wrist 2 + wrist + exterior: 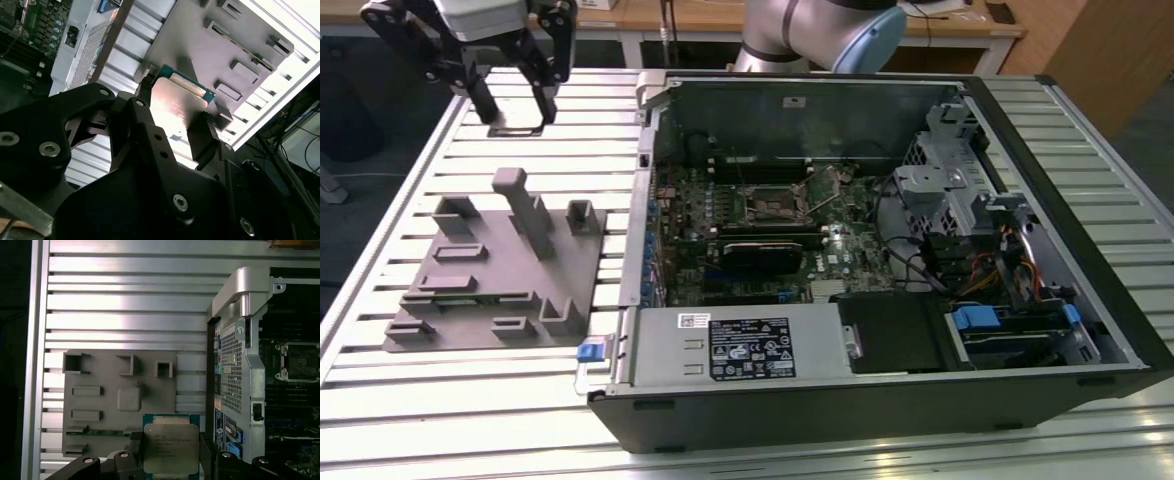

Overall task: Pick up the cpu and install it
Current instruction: 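Pick up the cpu and move it towards the insertion slot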

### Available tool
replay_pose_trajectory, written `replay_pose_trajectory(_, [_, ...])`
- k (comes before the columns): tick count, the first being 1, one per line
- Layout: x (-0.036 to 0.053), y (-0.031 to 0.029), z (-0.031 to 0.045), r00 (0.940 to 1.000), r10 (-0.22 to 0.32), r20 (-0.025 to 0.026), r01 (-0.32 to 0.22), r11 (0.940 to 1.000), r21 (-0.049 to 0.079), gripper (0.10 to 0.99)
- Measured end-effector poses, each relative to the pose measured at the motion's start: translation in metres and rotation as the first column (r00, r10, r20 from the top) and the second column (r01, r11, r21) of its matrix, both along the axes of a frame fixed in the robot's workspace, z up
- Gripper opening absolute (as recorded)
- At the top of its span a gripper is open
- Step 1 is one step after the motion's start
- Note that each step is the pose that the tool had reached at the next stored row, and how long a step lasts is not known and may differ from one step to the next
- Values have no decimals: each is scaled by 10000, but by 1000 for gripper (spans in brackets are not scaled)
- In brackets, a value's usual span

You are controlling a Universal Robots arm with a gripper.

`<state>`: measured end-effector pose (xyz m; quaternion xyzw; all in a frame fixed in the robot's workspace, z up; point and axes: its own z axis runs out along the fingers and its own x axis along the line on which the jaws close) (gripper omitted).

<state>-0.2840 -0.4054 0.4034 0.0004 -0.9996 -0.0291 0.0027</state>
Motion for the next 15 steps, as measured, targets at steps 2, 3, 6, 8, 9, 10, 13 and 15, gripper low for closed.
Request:
replay_pose_trajectory(2, [50, 6, 0, 10000, 8, 0, -8, 10000, 0, 537])
replay_pose_trajectory(3, [75, 10, 0, 10000, 11, 0, -11, 10000, 0, 537])
replay_pose_trajectory(6, [130, 17, 0, 10000, 20, 0, -20, 10000, 0, 537])
replay_pose_trajectory(8, [156, 20, 0, 10000, 24, 0, -24, 10000, 0, 537])
replay_pose_trajectory(9, [168, 20, 0, 10000, 27, 0, -27, 10000, 1, 537])
replay_pose_trajectory(10, [178, 20, 0, 10000, 30, 0, -30, 10000, 0, 537])
replay_pose_trajectory(13, [209, 21, 0, 10000, 37, 0, -37, 10000, 0, 537])
replay_pose_trajectory(15, [239, 22, 0, 10000, 43, 0, -43, 10000, 0, 537])
